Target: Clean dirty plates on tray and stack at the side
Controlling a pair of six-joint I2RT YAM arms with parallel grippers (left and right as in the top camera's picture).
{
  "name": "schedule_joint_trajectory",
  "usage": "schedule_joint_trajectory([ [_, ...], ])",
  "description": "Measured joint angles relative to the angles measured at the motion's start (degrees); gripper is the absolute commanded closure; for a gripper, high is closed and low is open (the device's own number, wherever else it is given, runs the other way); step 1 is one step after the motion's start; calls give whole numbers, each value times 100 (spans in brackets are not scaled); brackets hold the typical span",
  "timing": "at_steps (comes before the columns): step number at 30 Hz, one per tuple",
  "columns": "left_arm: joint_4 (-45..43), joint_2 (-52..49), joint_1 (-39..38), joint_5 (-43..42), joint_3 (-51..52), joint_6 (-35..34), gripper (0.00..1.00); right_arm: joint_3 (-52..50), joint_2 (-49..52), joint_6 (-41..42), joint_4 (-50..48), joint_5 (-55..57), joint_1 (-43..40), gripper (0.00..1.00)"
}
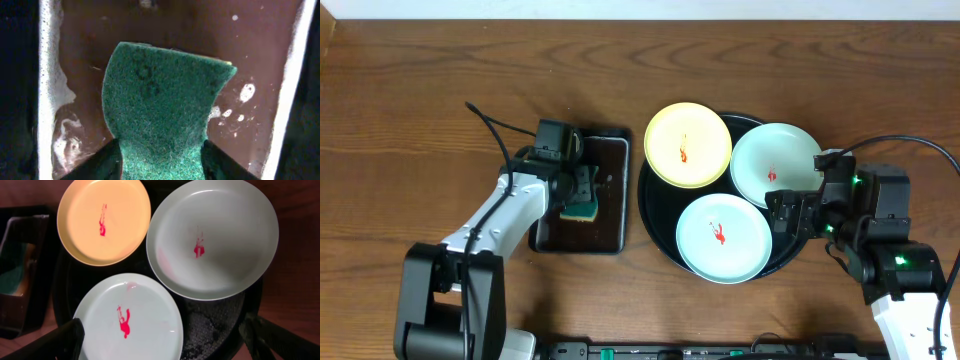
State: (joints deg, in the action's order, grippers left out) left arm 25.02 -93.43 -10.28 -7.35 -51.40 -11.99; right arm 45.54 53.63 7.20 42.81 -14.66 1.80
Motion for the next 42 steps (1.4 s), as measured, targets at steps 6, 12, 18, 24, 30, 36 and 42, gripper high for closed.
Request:
schedule_joint_trajectory([
  [6, -63, -208, 4, -24, 0, 2, 63, 0, 0, 2, 0, 2, 0, 1],
  [12, -127, -396, 9, -118, -20, -2, 93, 0, 0, 2, 0, 0, 0, 1],
  [18, -101, -417, 11, -151, -44, 2, 93, 0, 0, 0, 0, 0, 0, 1],
  [24, 330, -138, 9, -149, -59, 2, 93, 0, 0, 2, 2, 0, 0, 1],
  [30, 680, 678, 9, -144, -59, 2, 93, 0, 170, 2, 72, -92, 0, 5],
  [36, 691, 970, 11, -409, -59, 52, 93, 0, 824, 11, 131, -249, 0, 19],
  [42, 695, 918, 9, -638, -59, 59, 93, 0, 1572, 37, 166, -319, 0, 31],
])
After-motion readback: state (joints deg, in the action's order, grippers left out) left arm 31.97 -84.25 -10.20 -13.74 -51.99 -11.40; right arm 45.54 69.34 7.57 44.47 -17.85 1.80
